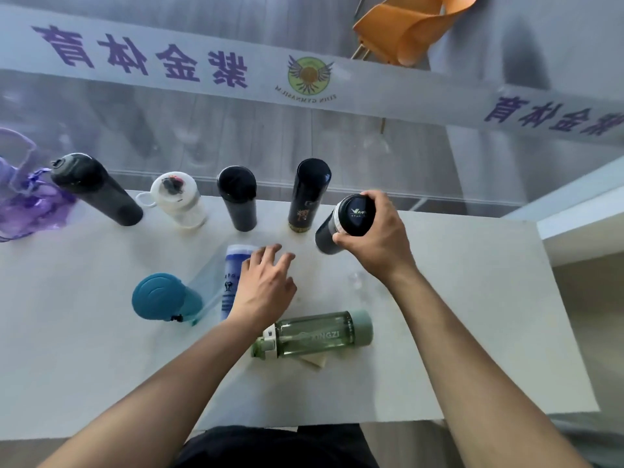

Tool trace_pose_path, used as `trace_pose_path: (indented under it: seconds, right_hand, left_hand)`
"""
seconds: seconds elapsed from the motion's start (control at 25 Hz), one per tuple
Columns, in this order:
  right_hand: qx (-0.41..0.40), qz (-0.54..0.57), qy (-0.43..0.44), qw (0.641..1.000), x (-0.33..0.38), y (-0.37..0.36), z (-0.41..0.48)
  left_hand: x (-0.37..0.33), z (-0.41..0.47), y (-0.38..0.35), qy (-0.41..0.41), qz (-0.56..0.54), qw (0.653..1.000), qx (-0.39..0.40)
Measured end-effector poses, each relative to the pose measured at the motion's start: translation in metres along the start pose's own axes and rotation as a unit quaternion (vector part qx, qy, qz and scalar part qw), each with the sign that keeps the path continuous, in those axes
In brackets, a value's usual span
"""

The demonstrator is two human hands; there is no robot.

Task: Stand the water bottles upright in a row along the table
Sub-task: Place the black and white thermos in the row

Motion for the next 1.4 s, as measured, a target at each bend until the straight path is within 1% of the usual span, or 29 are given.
trace_pose_path:
  seconds: [0.12, 0.24, 0.36, 0.48, 0.64, 0.8, 0.88, 1.0, 1.4]
  right_hand:
    - [-0.013, 0.020, 0.010, 1.000, -0.014, 0.023, 0.031]
    - [-0.003, 0.028, 0.014, 1.000, -0.039, 0.032, 0.061]
    - [0.037, 0.008, 0.014, 0.999, -0.066, 0.028, 0.084]
    - [0.079, -0.014, 0.032, 0.996, -0.089, 0.014, 0.099]
    - [0.137, -0.027, 0.040, 0.989, -0.104, -0.005, 0.108]
    - [0.157, -0.016, 0.056, 0.986, -0.100, -0.010, 0.115]
    - [0.163, -0.028, 0.065, 0.984, -0.100, -0.012, 0.114]
    - [0.167, -0.040, 0.068, 0.983, -0.100, -0.015, 0.109]
    - [0.152, -0.069, 0.049, 0.985, -0.100, -0.014, 0.104]
  left_hand:
    - [-0.020, 0.004, 0.001, 0.003, 0.013, 1.000, -0.008]
    - [-0.036, 0.006, -0.002, 0.017, 0.020, 0.999, -0.018]
    - [-0.061, 0.003, 0.000, 0.030, 0.020, 0.998, -0.045]
    - [-0.090, 0.001, 0.002, 0.027, 0.011, 0.996, -0.079]
    - [-0.133, -0.001, 0.007, 0.008, -0.060, 0.993, -0.102]
    - [-0.167, -0.006, 0.007, -0.004, -0.139, 0.983, -0.117]
    - [-0.175, -0.007, 0.000, -0.005, -0.141, 0.985, -0.101]
    - [-0.178, -0.006, -0.011, -0.016, -0.116, 0.990, -0.083]
    - [-0.173, 0.001, -0.012, -0.038, -0.123, 0.984, -0.121]
Point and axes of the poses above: each hand's wrist, its own z-axis towards the middle knuckle, its own y-axis out of the back of the hand, x = y × z, the point moved 6 cm from there along z, towards the middle knuckle, and after that the axes turned 8 degrees about -x, right-handed, at the moved point
